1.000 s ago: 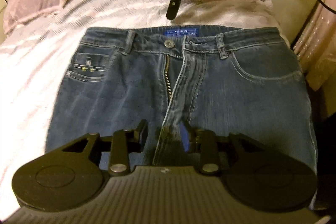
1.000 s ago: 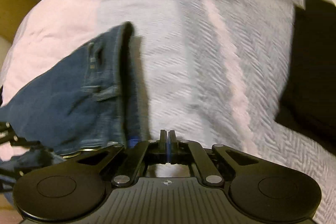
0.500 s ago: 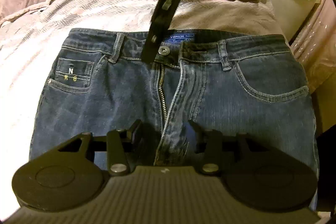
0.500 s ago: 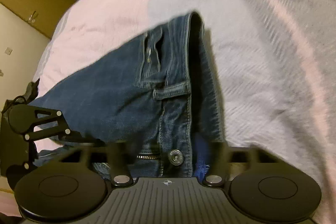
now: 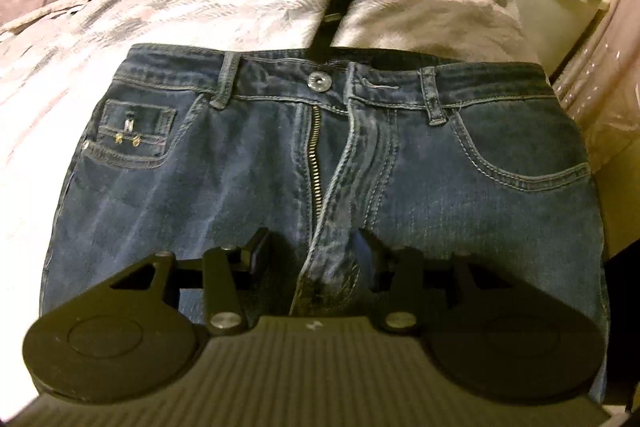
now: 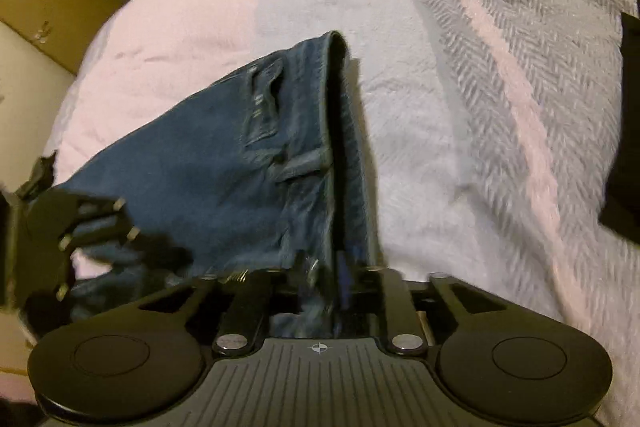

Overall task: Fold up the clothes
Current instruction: 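Release the waistband with the right tool and open the left tool over the legs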

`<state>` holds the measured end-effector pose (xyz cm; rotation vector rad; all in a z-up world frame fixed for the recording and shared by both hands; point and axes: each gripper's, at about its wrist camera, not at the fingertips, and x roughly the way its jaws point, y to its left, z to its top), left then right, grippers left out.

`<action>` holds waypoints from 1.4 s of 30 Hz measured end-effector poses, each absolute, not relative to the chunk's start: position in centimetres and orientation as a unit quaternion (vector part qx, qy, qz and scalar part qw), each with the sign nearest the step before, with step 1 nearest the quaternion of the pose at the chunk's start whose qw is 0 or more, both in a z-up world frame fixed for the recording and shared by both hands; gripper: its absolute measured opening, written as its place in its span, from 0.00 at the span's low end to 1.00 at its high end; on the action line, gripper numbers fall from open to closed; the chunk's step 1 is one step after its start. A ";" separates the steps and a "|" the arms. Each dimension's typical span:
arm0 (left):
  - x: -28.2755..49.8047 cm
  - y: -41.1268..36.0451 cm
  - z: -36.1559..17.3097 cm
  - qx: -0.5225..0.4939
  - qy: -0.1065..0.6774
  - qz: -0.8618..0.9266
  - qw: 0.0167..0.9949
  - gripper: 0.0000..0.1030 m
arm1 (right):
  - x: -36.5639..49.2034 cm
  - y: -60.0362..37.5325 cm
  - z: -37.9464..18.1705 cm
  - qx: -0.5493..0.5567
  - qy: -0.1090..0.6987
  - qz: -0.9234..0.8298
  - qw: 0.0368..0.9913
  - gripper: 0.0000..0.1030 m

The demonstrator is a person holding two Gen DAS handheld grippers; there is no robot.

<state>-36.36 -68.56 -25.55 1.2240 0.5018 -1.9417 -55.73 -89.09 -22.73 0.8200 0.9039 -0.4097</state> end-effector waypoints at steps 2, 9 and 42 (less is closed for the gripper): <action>-35.9 -68.4 -25.5 0.476 0.203 -0.761 0.391 0.40 | -56.5 -87.8 -22.7 0.378 0.427 -0.187 0.800 0.48; -36.5 -68.3 -26.0 0.482 0.196 -0.764 0.382 0.41 | -55.5 -84.9 -25.1 0.348 0.460 -0.160 0.801 0.34; -22.1 -42.9 -22.9 0.496 0.361 -0.549 0.568 0.46 | -51.5 -74.9 -21.4 0.265 0.522 -0.265 0.766 0.36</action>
